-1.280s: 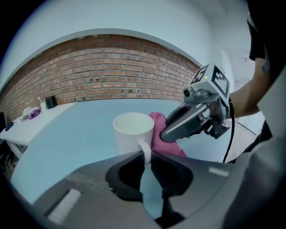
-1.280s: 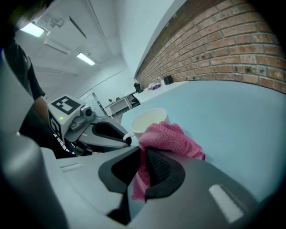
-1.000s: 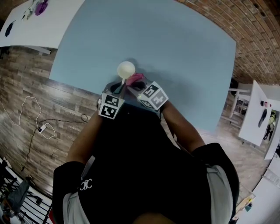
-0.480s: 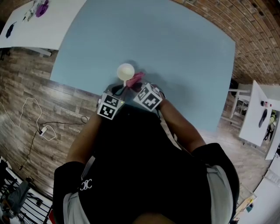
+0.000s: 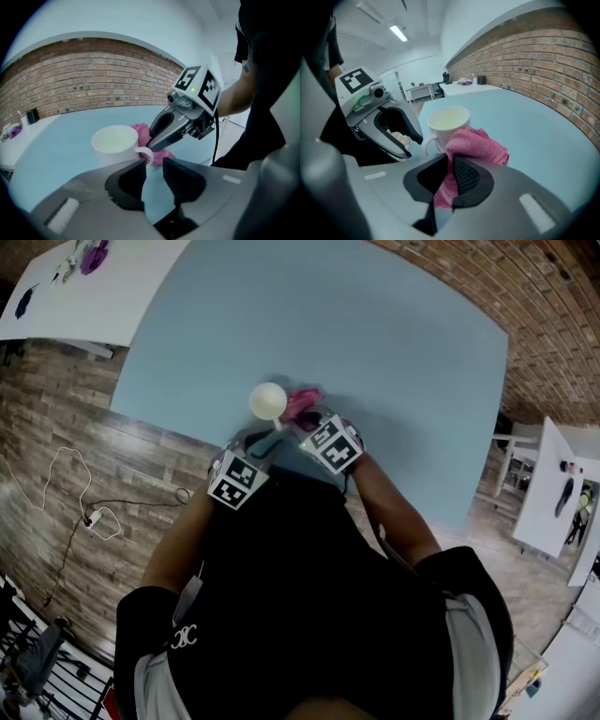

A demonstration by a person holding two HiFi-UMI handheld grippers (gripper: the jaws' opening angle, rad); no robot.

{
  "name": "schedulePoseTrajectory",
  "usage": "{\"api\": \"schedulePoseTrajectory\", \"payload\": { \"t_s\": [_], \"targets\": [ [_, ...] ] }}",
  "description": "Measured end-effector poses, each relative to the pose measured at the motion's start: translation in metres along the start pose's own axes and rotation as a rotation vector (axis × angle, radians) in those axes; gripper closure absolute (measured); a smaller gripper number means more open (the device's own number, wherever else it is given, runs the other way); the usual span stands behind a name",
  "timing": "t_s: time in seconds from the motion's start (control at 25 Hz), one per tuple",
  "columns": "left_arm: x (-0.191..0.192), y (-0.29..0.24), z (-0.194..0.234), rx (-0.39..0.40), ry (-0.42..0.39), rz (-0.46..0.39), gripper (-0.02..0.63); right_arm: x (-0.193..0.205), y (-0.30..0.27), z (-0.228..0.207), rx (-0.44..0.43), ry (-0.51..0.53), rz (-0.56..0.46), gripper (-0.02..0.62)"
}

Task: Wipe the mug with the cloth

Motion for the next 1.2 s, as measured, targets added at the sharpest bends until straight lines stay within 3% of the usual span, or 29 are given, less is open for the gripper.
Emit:
{"api": "schedulePoseTrajectory", "payload": {
  "t_s": [0.08, 0.24, 0.32, 0.4, 0.52, 0.56, 0.96, 1.2],
  "targets": [
    [0.004, 0.014, 0.01, -0.038, -0.025, -0.014, 0.482, 0.0, 0.003, -0.003, 0.002, -0.021, -0.011, 0.554],
    [0.021, 0.033, 0.055, -0.175, -0.054, -0.01, 0.405, 0.004, 0.007, -0.001, 0.009, -0.053, -0.019, 0.554],
    [0.022, 0.033, 0.077, -0.193, -0.073, -0.018, 0.36, 0.007, 0.01, 0.004, 0.012, -0.078, -0.019, 0.554],
    [0.017, 0.027, 0.088, -0.142, -0.097, -0.02, 0.31, 0.01, 0.014, 0.011, 0.012, -0.103, -0.023, 0.554],
    [0.006, 0.013, 0.089, 0.011, -0.143, -0.01, 0.202, 0.014, 0.021, 0.018, 0.034, -0.151, -0.032, 0.554],
    [0.004, 0.01, 0.089, 0.056, -0.148, -0.01, 0.195, 0.016, 0.023, 0.02, 0.049, -0.168, -0.035, 0.554],
    [-0.009, -0.011, 0.096, 0.35, -0.27, -0.023, 0.187, 0.018, 0.022, 0.057, 0.132, -0.3, -0.047, 0.554],
    [-0.013, -0.02, 0.089, 0.413, -0.32, -0.051, 0.209, 0.01, 0.019, 0.07, 0.146, -0.364, -0.105, 0.554]
  ]
}}
Point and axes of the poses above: the fingertips, and each gripper's own axes: y backward along the fingers, z to its left, x out of its underside, the point moved 5 cm from there along y, backward along the fingers, and after that the axes turned 9 degrees about -z, right-handed, at the moved point
